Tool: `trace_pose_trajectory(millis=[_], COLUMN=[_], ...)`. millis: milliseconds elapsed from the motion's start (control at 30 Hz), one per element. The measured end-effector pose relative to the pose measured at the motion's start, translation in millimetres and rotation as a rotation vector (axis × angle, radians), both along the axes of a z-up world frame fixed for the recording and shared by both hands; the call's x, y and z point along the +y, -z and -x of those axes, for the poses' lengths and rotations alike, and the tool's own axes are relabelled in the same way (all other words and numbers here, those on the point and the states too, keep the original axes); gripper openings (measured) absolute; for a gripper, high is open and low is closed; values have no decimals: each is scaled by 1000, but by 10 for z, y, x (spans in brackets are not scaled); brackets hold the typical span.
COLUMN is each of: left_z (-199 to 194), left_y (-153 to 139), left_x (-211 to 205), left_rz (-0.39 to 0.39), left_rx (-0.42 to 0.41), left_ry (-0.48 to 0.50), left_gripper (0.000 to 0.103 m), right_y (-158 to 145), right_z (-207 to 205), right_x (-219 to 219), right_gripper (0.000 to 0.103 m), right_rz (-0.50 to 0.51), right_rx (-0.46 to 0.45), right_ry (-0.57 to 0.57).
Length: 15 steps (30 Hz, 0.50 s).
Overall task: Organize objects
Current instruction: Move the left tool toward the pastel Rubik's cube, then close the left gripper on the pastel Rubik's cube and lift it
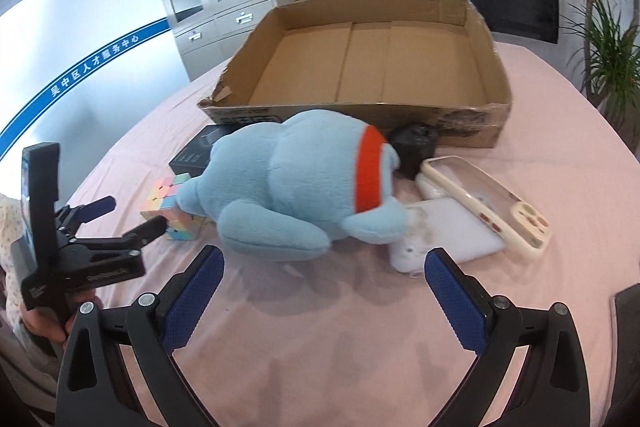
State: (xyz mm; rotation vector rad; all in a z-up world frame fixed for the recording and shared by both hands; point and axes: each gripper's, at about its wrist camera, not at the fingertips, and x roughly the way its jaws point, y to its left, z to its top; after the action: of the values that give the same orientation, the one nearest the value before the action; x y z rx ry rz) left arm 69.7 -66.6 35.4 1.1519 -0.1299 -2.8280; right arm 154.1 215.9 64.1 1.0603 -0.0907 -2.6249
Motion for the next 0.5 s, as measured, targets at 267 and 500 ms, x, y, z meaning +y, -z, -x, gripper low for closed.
trace_pose_trajectory(millis=[267, 500], left_z=[185, 106], left_y=[130, 219], left_x=[-2, -21], left_rz=[9, -18], left_rx=[-25, -59], left_ry=[-34, 47], left_gripper=[101, 55], right_y=[80, 155], right_z=[99, 156], right_x=[-258, -269], right_gripper=[97, 94], right_rz=[-9, 17], right_rx=[-33, -66], right_ry=[-44, -60])
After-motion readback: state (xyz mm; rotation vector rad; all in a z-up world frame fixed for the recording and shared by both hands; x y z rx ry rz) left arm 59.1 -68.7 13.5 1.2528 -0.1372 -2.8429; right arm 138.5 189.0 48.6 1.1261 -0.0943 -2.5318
